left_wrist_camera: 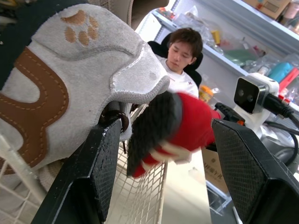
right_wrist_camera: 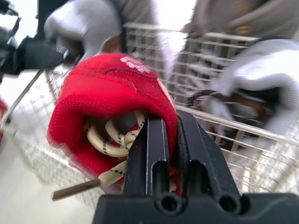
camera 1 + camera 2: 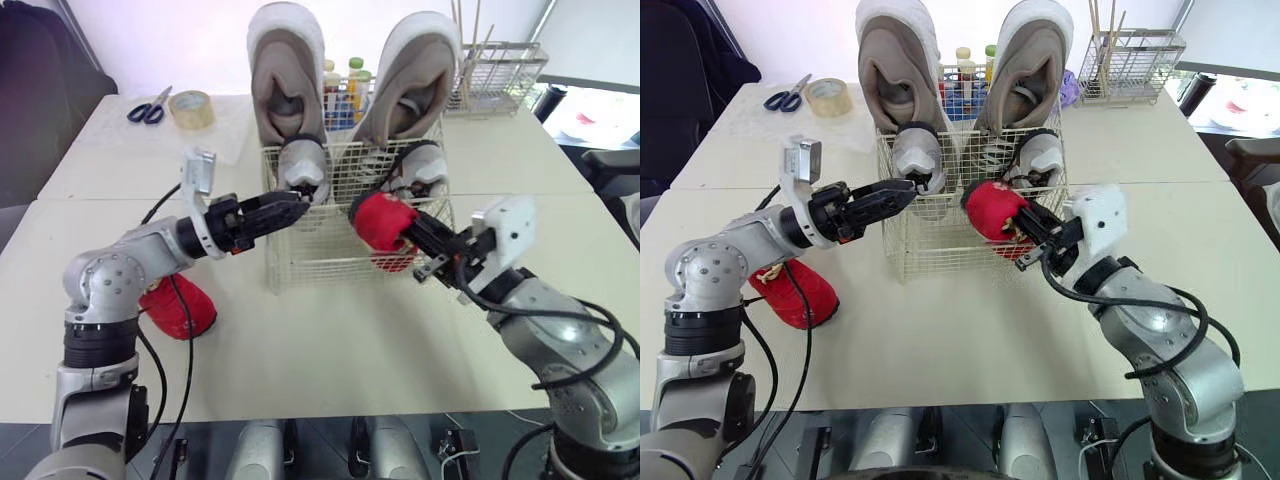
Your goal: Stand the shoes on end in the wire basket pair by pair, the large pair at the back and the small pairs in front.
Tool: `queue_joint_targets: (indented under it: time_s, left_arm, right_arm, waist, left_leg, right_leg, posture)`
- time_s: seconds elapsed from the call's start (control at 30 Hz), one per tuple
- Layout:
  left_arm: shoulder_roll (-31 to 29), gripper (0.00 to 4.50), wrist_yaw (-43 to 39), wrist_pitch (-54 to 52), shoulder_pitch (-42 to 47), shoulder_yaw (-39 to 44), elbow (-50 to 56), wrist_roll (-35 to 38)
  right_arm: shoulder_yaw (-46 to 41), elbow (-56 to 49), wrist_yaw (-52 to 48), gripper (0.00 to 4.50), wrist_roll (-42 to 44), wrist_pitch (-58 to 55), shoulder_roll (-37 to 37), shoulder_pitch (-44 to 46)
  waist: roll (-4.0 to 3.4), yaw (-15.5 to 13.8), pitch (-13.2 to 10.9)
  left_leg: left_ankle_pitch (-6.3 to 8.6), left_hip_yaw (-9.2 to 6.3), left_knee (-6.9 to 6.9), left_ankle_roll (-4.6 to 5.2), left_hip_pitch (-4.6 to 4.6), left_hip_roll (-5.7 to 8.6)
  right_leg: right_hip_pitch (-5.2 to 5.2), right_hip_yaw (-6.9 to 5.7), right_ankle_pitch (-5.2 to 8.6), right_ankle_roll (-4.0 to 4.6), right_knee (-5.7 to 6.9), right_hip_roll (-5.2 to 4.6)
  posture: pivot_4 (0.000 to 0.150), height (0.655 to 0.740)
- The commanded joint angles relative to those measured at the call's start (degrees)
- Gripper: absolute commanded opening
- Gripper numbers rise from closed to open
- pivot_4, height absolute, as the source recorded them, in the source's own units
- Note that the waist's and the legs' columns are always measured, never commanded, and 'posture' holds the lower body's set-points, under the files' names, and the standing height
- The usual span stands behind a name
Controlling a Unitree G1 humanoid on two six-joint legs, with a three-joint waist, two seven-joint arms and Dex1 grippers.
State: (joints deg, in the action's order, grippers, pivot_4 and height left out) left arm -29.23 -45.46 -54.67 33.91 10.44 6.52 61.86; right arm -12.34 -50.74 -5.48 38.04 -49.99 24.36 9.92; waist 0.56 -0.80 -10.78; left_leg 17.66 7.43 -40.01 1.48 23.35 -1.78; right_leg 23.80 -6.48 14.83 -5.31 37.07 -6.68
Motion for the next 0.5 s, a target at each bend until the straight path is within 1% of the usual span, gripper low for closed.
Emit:
queue_joint_targets:
  time_s: [0.03,0.13,0.2,0.33,0.43,0.5]
  left_arm:
    - [0.9,3.17,-1.4,1.0,1.4,-0.2,-0.8,-0.2]
    - [1.6,3.17,-2.4,1.0,2.1,-0.8,-1.8,-0.8]
    - [2.0,3.17,-3.0,1.1,2.8,-1.3,-2.6,-1.4]
    - [2.6,3.17,-3.6,1.0,3.4,-1.4,-3.2,-2.3]
    - [3.0,3.17,-3.7,0.9,3.4,-1.4,-3.0,-2.5]
    - [3.0,3.17,-3.7,0.7,3.2,-1.2,-2.7,-2.5]
  right_arm:
    - [-3.3,-6.0,7.8,0.03,4.4,-2.3,-4.9,-3.1]
    - [-3.8,-7.9,11.3,0.03,6.6,-4.0,-6.9,-5.3]
    - [-4.8,-7.6,16.9,0.03,9.6,-4.9,-11.1,-6.5]
    - [-6.1,-5.9,24.4,0.03,15.3,-5.2,-16.4,-7.2]
    - [-7.0,-3.5,28.0,0.03,19.7,-4.4,-17.6,-7.0]
    - [-6.8,-2.8,28.7,0.03,21.3,-4.4,-16.2,-7.4]
  waist:
    - [-0.01,0.0,0.0]
    - [-0.01,0.1,0.0]
    - [0.0,0.0,0.0]
    - [0.0,0.1,0.0]
    - [0.01,0.1,0.0]
    - [0.03,0.0,0.1]
  left_leg:
    - [0.0,0.0,0.01,0.0,0.0,0.0]
    - [0.0,0.01,0.02,0.0,0.0,0.0]
    - [0.0,0.02,0.02,0.0,0.0,0.0]
    - [0.0,-0.01,0.02,-0.01,0.0,0.0]
    - [0.0,-0.01,0.02,0.0,0.0,0.0]
    - [0.0,-0.02,0.02,0.0,-0.01,0.0]
  right_leg:
    - [0.02,0.0,0.0,0.0,0.01,0.0]
    - [0.02,0.0,0.0,0.0,0.0,0.02]
    - [0.02,0.01,0.0,0.0,0.0,0.02]
    - [0.01,0.0,0.0,0.0,0.0,0.04]
    - [-0.01,0.0,0.0,0.0,0.0,0.04]
    - [-0.02,0.0,0.0,0.0,0.0,0.04]
  posture:
    - [0.15,0.74]
    - [0.15,0.74]
    - [0.15,0.74]
    - [0.15,0.74]
    - [0.15,0.74]
    - [0.15,0.74]
